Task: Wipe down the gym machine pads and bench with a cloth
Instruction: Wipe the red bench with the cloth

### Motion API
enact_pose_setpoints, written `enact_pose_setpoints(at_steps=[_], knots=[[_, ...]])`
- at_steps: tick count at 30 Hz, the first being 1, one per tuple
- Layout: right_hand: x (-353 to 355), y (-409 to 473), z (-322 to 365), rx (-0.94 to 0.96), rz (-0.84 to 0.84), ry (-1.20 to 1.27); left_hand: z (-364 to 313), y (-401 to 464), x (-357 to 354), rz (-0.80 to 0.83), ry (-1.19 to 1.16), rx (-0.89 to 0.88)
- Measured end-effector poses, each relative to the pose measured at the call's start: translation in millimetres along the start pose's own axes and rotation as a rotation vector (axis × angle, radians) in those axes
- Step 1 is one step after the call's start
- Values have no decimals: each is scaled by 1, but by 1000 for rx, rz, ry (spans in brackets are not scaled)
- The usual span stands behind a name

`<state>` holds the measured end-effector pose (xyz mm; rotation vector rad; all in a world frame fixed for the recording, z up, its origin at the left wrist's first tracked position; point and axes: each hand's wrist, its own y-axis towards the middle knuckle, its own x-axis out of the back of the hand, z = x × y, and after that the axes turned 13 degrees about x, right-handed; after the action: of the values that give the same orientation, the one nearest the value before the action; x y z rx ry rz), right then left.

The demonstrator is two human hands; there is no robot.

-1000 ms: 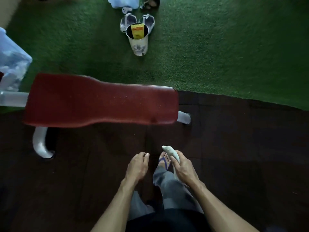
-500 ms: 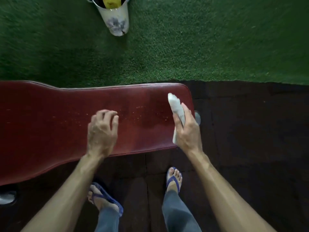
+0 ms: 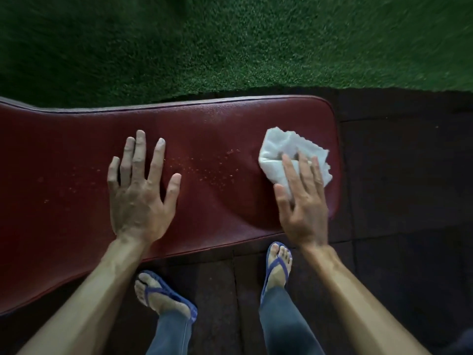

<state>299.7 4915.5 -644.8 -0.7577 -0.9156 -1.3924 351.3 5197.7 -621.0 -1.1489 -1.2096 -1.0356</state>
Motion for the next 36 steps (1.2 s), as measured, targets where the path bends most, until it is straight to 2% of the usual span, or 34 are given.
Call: enact_pose_setpoints(at_steps=[4,7,9,11,14,16,19,22,24,27,30,33,36], knots=[[-4,41,-10,-162,-141,5,-1,0,-3,-5,18,-1],[-25,102,21,-233,-257,-52,-1,2,-5,-20,30,1],[-36,97,58,-120,-210,-20,-1,1,-5,-16,32,4],[-39,54,89,57,-81,43,-2,2,-3,-26,27,4],[-23,-18,73,183,46,3,-1,0,-3,-32,24,4],[-10,-30,32,116,38,-56,-1,0,-4,-36,21,8],[0,-2,-12,-116,-89,-80,-1,0,-5,-28,3,11],[-14,66,-6,-286,-271,-73,-1,-1,-6,-27,-8,5],[-29,100,22,-238,-316,-67,-2,-1,-6,-34,-12,4],[-38,78,70,34,-140,-33,-3,-2,-5,-39,-15,4],[-24,11,63,186,-1,-10,-1,-1,-4,-33,-31,2],[-3,-23,17,115,23,-74,-2,-1,-5,-33,-32,8],[-3,11,-6,-73,-71,-113,-2,-1,-6,-28,-33,14]])
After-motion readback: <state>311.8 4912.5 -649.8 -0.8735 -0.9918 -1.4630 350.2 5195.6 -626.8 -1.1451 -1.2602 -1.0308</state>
